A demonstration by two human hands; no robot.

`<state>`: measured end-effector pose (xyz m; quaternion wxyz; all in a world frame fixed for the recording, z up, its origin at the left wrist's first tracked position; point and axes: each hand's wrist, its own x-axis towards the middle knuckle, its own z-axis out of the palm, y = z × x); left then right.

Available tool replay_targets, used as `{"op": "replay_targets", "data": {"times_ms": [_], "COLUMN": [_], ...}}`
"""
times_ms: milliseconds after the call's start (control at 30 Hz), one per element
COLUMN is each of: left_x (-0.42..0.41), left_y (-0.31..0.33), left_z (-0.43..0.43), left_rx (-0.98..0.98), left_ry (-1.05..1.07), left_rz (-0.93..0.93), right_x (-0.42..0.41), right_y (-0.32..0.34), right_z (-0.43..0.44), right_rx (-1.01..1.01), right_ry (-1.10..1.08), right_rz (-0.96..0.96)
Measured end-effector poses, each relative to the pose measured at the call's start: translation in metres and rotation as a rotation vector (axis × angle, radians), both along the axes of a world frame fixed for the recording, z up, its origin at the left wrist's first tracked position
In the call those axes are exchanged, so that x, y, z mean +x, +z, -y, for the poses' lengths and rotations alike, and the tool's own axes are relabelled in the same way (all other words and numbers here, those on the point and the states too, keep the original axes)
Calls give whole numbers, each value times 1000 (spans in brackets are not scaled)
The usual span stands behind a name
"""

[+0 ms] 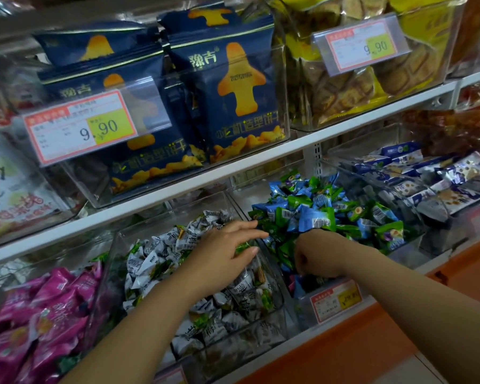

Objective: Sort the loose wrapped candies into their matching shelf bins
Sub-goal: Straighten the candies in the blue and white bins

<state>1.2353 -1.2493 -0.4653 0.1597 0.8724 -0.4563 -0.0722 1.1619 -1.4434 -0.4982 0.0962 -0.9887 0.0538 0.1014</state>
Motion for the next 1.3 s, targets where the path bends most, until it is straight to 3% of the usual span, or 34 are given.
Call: {"op": "replay_targets", "data": {"times_ms": [167, 567, 833, 967, 1167, 1300], "left_x": [1, 2, 1, -6, -28, -34], "left_y": [-2, -2, 1, 9, 14, 20], "left_z": [1, 0, 3, 5, 8, 1], "left_rx": [-8, 9, -12, 17, -266, -446], "left_ry": [8, 7, 5, 4, 13, 12], "left_rz": [6, 14, 15, 76, -91, -112], "right_x": [-6, -1, -17, -25, -41, -49], "right_y": [3, 2, 9, 21, 46, 55], "right_z": [3, -2, -1, 1, -12, -37], "right_rx": [74, 19, 164, 330, 531, 648], "right_ry": [5, 4, -51, -114, -166, -101], "right_rz": [-21, 31, 345, 558, 728, 707]}}
